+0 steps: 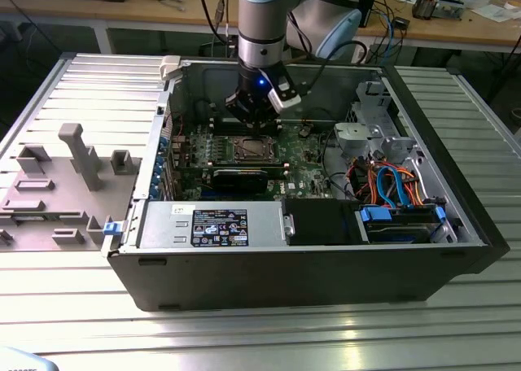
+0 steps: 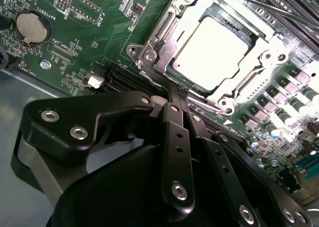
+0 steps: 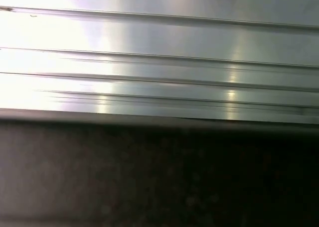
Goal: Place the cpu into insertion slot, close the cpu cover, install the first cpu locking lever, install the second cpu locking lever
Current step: 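Install the second cpu locking lever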
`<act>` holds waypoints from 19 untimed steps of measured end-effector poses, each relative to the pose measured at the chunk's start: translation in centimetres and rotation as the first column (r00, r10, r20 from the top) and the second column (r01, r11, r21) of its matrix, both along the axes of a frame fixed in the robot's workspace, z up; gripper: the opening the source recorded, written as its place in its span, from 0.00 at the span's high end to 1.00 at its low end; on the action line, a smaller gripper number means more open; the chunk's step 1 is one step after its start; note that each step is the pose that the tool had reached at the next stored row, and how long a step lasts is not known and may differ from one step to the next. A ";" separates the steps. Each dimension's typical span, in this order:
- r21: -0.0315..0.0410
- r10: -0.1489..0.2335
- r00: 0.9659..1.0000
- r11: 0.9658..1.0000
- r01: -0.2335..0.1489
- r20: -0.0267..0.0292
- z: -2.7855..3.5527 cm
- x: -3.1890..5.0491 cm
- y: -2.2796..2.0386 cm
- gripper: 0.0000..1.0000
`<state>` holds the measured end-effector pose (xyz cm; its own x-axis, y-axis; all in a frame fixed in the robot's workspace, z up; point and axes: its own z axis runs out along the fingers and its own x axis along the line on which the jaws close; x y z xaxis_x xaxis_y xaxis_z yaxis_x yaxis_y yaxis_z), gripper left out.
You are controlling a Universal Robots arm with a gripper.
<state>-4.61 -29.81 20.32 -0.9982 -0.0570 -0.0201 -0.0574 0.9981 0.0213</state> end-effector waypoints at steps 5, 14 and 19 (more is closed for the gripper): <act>-0.002 0.000 1.000 1.000 0.000 0.000 -0.13 0.22 -0.05 0.89; -0.002 0.001 1.000 1.000 -0.001 0.000 0.25 0.47 -0.05 0.89; -0.002 0.001 1.000 1.000 -0.001 0.000 0.52 0.47 -0.06 0.89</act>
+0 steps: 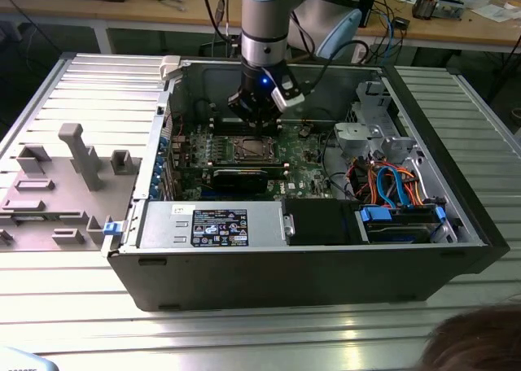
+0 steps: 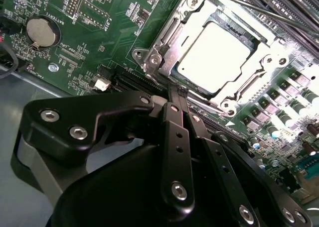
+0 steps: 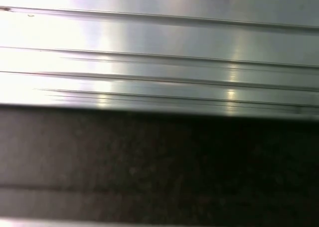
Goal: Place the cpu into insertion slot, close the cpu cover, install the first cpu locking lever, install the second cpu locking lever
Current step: 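Install the second cpu locking lever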
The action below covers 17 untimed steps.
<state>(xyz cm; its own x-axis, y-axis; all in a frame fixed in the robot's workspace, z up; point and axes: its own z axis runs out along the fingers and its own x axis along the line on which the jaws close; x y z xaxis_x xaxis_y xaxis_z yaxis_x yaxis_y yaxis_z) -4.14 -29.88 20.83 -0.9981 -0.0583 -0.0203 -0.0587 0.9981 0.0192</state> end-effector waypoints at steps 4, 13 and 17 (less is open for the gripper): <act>0.000 0.000 1.000 1.000 0.000 0.000 0.07 0.02 -0.06 0.89; 0.000 0.000 1.000 1.000 0.000 -0.001 0.09 0.49 -0.42 0.89; 0.000 0.000 1.000 1.000 0.000 -0.001 0.52 0.49 -0.57 0.89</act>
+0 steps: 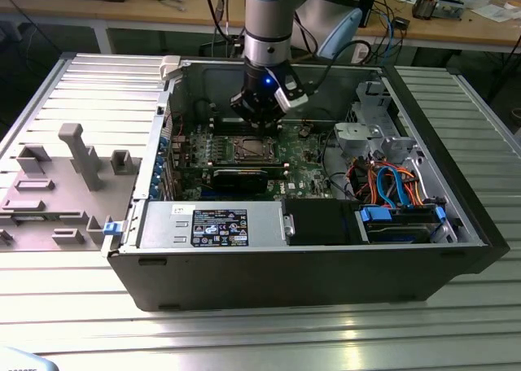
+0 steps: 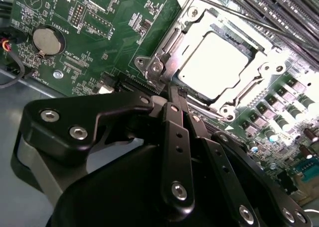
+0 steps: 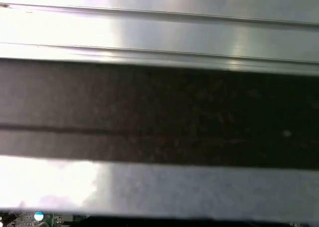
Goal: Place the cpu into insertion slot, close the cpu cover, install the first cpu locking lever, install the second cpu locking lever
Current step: 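Install the second cpu locking lever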
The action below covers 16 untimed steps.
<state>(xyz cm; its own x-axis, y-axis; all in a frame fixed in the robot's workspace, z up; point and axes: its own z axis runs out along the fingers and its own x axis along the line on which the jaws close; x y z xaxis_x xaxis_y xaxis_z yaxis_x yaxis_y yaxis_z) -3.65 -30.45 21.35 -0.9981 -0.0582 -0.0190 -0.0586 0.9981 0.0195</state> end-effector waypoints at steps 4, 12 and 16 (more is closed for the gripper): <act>0.000 0.000 1.000 1.000 0.000 0.000 0.60 0.00 -0.13 0.89; 0.000 0.000 1.000 1.000 0.000 0.000 0.71 0.00 -2.19 0.89; 0.000 0.000 1.000 1.000 0.000 -0.001 0.71 0.11 -2.85 0.89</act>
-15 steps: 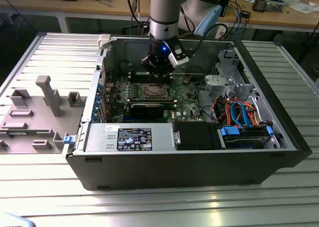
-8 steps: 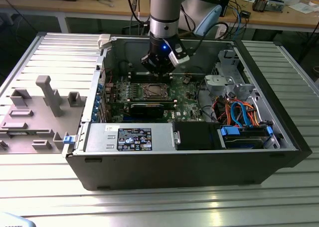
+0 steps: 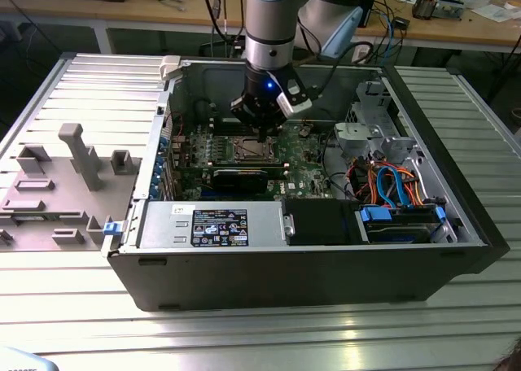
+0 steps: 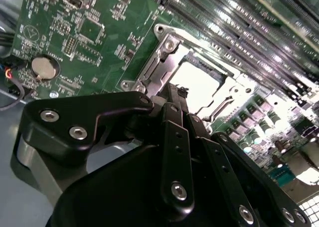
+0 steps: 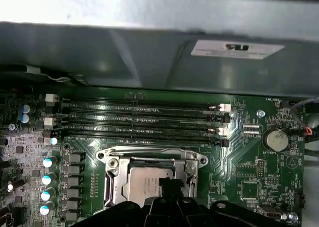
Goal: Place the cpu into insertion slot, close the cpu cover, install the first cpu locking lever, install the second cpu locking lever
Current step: 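Install the second cpu locking lever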
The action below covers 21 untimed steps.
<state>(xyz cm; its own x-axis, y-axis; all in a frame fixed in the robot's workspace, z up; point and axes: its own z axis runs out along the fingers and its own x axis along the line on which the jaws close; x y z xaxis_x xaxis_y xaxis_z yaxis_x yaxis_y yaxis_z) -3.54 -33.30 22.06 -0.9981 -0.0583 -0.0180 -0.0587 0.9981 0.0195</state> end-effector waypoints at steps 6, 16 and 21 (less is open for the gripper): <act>0.000 0.000 1.000 1.000 0.000 -0.006 0.12 0.65 -0.55 0.89; 0.000 0.000 1.000 1.000 0.000 -0.006 0.70 0.65 -2.04 0.89; 0.000 0.000 1.000 1.000 0.000 -0.006 1.34 0.67 -2.05 0.89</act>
